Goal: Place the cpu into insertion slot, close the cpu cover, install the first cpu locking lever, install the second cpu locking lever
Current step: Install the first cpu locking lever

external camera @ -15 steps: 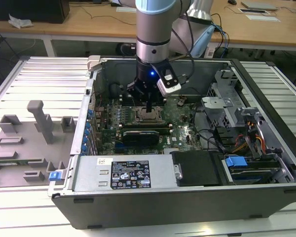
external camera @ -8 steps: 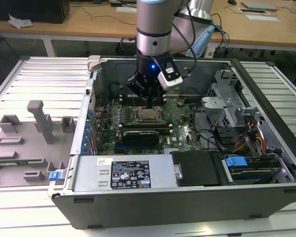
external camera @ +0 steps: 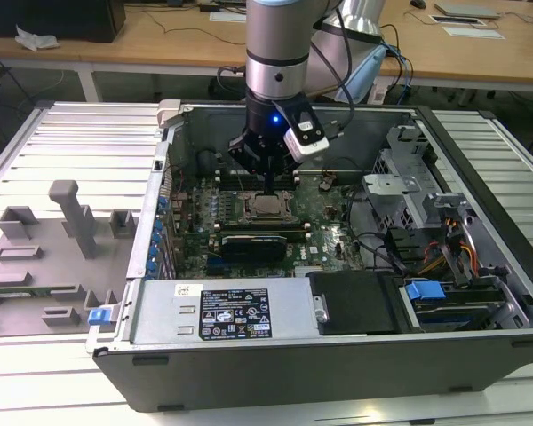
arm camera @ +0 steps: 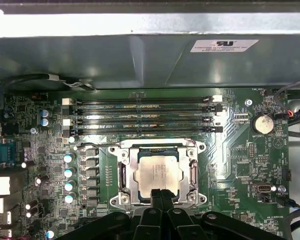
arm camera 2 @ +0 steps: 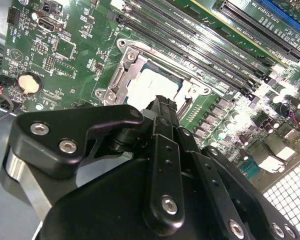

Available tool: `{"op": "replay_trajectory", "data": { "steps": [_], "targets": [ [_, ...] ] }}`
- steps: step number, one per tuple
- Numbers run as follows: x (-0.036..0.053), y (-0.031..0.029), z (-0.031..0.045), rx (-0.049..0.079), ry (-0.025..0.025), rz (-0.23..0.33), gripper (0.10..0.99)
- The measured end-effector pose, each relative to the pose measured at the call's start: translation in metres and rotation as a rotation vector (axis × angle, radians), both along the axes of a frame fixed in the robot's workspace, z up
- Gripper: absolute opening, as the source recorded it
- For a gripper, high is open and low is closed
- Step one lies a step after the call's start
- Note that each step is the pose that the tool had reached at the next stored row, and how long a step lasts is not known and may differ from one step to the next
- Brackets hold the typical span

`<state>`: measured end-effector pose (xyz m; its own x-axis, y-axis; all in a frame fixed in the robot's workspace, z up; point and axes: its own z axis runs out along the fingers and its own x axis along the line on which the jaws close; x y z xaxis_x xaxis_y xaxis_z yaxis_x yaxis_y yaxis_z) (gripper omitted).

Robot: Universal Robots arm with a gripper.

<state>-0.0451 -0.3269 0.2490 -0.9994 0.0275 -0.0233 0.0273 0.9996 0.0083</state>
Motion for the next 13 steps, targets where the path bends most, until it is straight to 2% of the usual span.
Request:
{"op": "replay_trajectory", "data": {
  "steps": [8,13],
  "targets": [
    [-0.0013,0.0,0.0004,0.0,0.0,0.0,0.106],
    [-0.0014,0.0,0.0048,0.0,0.0,0.0,0.106]
  ]
}}
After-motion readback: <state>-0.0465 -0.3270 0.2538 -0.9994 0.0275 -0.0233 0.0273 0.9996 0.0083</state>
